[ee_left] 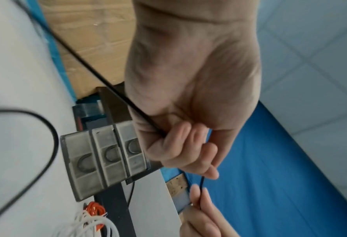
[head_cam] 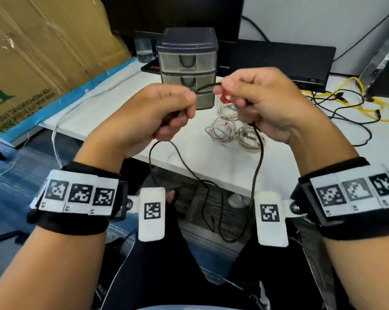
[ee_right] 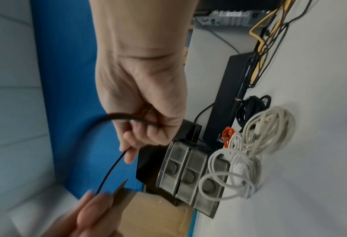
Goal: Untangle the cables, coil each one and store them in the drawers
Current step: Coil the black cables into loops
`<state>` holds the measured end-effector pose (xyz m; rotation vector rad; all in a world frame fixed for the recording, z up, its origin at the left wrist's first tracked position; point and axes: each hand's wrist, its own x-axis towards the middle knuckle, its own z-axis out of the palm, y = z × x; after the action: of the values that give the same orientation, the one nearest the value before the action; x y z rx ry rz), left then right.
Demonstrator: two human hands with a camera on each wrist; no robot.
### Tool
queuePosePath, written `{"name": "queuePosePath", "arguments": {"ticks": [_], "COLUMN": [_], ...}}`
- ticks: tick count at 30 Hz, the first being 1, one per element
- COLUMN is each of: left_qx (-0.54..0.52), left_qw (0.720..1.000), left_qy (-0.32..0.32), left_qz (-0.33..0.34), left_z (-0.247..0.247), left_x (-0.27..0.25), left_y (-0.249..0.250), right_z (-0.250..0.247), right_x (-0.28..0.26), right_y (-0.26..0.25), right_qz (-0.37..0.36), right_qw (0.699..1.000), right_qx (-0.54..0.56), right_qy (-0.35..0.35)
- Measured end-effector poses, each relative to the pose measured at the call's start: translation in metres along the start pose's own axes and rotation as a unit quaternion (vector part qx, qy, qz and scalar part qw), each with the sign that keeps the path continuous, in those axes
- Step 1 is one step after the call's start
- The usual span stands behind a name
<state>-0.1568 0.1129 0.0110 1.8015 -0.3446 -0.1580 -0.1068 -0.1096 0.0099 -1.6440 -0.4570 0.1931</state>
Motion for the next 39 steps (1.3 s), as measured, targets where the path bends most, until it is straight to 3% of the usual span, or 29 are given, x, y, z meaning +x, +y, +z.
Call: {"name": "queuePosePath", "arguments": {"ticks": [4,7,9,13,16,19,24,28,31,35,39], "left_qx": [-0.097,-0.180,-0.249,-0.325,-0.304,-0.218,-0.078,-0.037,0.003,0.046,0.135], "left_qw": [0.995,0.982,0.965,0.939,0.946,0.970,0.990,0.989,0.988,0.989,0.983], "left_qy": [-0.007,-0.016,-0.016,-0.011,0.023,0.079,0.063,0.042,0.032,0.029,-0.034], "left_qz": [0.026,0.056,0.080,0.112,0.107,0.079,0.102,0.133,0.153,0.134,0.120], "left_z": [-0.005,-0.006,-0.006,-0.003,0.001,-0.001,0.000,0.030,0.042,0.044,0.048], "left_x": [-0.011,-0.017,-0.016,-0.004,0.008,0.014,0.014,0.011,0.006,0.003,0.001], "left_y": [-0.011,-0.008,-0.001,0.009,0.011,0.010,0.003,-0.002,-0.006,-0.011,-0.016], "right_z": [-0.015,-0.015,-0.010,0.011,0.023,0.022,0.007,0.009,0.000,-0.013,-0.020], "right_x": [-0.001,-0.003,-0.006,-0.018,-0.026,-0.031,-0.030,-0.021,-0.019,-0.019,-0.014], "right_y": [-0.001,0.000,0.002,0.009,0.014,0.013,0.007,-0.005,-0.015,-0.026,-0.024], "right_qz": [-0.015,-0.038,-0.041,-0.004,-0.007,-0.010,-0.018,-0.039,-0.090,-0.170,-0.183], "right_qw": [0.997,0.988,0.983,0.972,0.968,0.963,0.988,0.998,0.995,0.968,0.949], "right_qx": [-0.023,-0.099,-0.162,-0.223,-0.208,-0.217,-0.139,-0.003,-0.050,-0.126,-0.165], "right_qy": [0.078,0.111,0.078,-0.074,-0.144,-0.161,-0.059,-0.046,0.011,0.134,0.199]}}
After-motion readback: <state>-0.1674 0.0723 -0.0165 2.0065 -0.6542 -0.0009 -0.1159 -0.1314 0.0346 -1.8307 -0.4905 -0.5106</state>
